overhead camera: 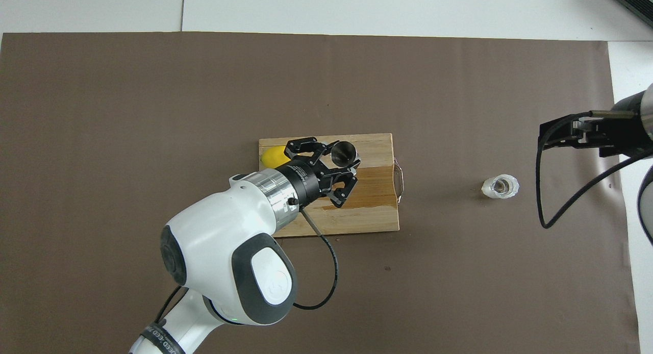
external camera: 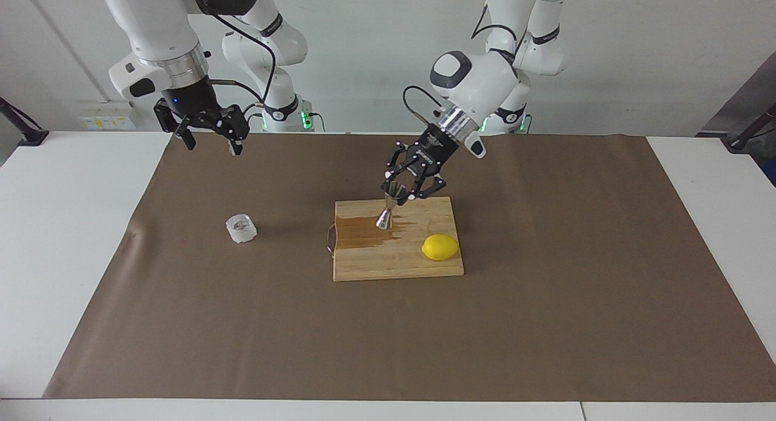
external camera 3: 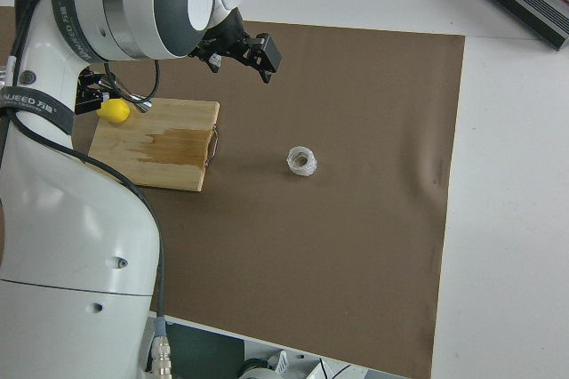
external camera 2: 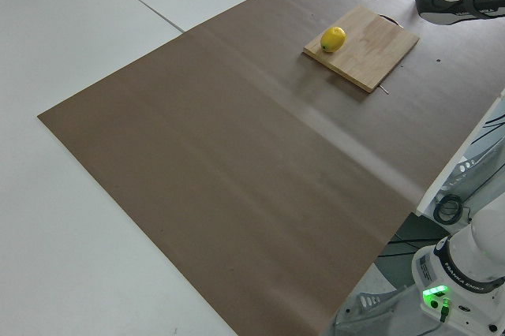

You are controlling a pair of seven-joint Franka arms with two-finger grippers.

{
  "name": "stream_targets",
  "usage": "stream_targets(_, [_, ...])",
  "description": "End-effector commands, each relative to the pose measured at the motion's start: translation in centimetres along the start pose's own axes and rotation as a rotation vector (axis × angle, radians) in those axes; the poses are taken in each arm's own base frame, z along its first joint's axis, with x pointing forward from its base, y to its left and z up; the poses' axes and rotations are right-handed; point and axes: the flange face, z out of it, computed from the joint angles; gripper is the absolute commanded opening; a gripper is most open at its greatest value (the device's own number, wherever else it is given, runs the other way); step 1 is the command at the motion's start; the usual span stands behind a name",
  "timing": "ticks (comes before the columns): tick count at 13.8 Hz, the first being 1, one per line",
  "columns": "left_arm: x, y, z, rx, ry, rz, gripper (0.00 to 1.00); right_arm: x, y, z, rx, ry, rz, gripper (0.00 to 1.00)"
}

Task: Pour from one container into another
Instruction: 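Lift the metal cup with the left gripper and carry it over the board, then lower the metal cup onto the board and open the left gripper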

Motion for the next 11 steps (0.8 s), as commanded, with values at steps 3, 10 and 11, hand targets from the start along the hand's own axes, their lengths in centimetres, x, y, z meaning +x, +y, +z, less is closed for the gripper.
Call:
stream_targets(3, [3.3,-3.6,7.3,-0.053,0.035,0.030,0.00,-0.1,0.0,0.1,0.006,-0.003,-0.014,1.00])
stream_targets(10, [5.3,-5.1,9.6,-0.059,0.064,0.063,0.03,0.0,0.1,0.0,0.007,0.004,-0.015,1.00])
stream_targets(11, [5.4,-5.1,9.6,-0.059,0.065,0.063,0.11,-0.1,0.4,0.0,0.007,-0.004,-0.012,1.00])
